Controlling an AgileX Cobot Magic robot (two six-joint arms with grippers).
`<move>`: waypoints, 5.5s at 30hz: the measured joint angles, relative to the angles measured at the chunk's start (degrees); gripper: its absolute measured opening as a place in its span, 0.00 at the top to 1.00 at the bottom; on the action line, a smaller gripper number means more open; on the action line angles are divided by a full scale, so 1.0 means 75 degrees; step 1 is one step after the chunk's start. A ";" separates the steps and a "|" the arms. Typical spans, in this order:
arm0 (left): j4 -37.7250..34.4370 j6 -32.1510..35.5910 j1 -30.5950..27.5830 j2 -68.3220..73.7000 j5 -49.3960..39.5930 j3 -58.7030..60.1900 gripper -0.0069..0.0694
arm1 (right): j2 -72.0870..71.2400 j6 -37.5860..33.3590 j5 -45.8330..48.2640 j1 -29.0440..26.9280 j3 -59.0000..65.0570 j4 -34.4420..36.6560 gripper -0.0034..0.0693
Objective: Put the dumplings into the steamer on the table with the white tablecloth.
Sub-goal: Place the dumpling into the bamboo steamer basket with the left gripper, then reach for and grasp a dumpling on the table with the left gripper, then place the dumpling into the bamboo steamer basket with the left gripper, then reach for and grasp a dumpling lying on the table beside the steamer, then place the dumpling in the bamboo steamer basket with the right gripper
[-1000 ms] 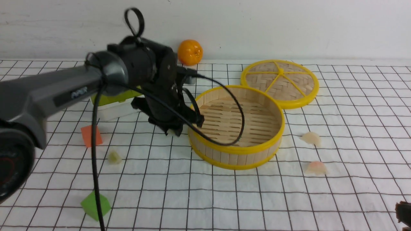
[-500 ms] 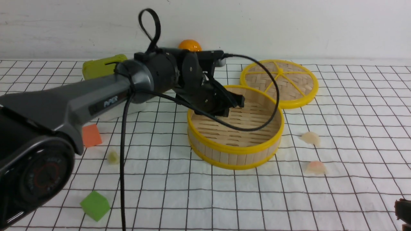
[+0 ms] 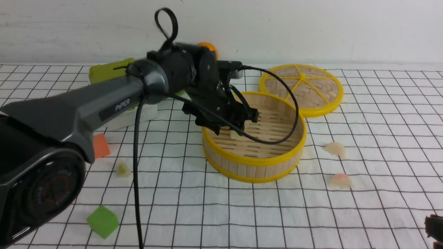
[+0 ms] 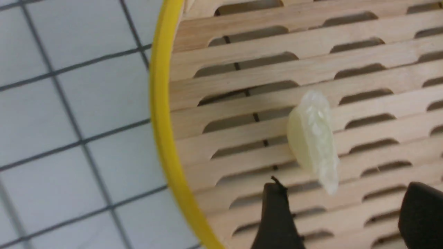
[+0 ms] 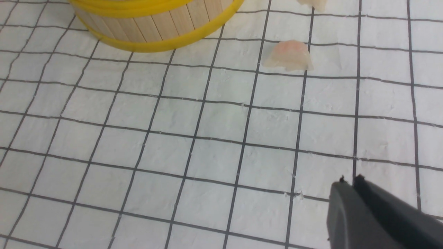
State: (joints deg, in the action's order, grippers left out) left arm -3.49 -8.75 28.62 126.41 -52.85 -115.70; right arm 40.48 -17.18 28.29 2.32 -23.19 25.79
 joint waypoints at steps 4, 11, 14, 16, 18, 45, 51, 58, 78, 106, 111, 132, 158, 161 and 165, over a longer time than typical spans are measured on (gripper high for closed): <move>0.1282 -0.0258 -0.0014 -0.0754 -0.1472 -0.0757 0.34 | 0.0009 0.0000 0.0000 0.0000 0.0000 0.0031 0.91; 0.2438 -0.0987 -0.1197 -0.1813 -0.2391 -0.0859 0.39 | 0.0009 0.0000 0.0003 0.0000 0.0000 0.0091 0.91; 0.1384 -0.0992 -0.2127 -0.1951 -0.2391 0.0118 0.40 | 0.0009 0.0000 0.0003 0.0000 0.0000 0.0119 0.91; 0.0818 -0.0911 -0.2476 -0.1962 -0.2384 0.0847 0.40 | 0.0009 0.0000 0.0003 0.0000 0.0000 0.0146 0.90; 0.0359 -0.0852 -0.2724 -0.1950 -0.2285 0.1717 0.40 | 0.0009 0.0000 -0.0005 0.0000 0.0000 0.0165 0.90; 0.0216 -0.1887 -0.2821 -0.1273 0.0873 0.4363 0.72 | 0.0009 0.0000 -0.0047 0.0000 0.0000 0.0340 0.87; -0.0914 -0.0967 -0.2756 -0.1751 0.0459 0.3670 0.72 | 0.0009 0.0000 -0.0054 0.0000 0.0000 0.0340 0.86; -0.1955 -0.0058 -0.1315 -0.1748 0.0257 0.1697 0.72 | 0.0009 0.0000 -0.0079 0.0000 0.0000 0.0340 0.85; -0.0125 -0.1511 0.0353 0.1588 0.0845 -0.1588 0.67 | 0.0075 0.0000 -0.0308 0.0000 0.0211 0.0340 0.82; 0.1000 0.0157 0.0353 -0.3883 -0.2427 -0.1297 0.85 | 0.5175 -0.1731 0.1447 0.0000 -0.3832 0.0313 0.49; 0.1017 0.0157 0.0353 -0.5695 -0.2427 0.1328 0.86 | 0.6909 -0.2698 0.1518 0.0065 -0.4874 0.0312 0.36; 0.1781 0.0250 0.0353 -1.1979 -0.2427 0.9131 0.85 | 0.9675 -0.4519 0.2202 0.0225 -0.6821 -0.0463 0.42; 0.3173 -0.0908 0.0353 -1.6193 0.0464 1.2845 0.83 | 0.9532 -0.1998 0.4919 0.1069 -0.9701 0.0837 0.72; 0.3447 -0.0908 0.0353 -1.6918 0.0666 1.3218 0.83 | 0.9814 -0.1998 0.3050 0.1742 -0.9722 0.1124 0.72; 0.3584 -0.0988 0.0353 -1.6945 0.0666 1.3281 0.83 | 1.0372 -0.1993 0.1580 0.1994 -0.9722 0.1145 0.72</move>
State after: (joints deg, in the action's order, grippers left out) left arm 23.39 -16.16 31.27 -0.67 -47.86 -16.09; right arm 118.27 -32.13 40.14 17.27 -96.11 34.38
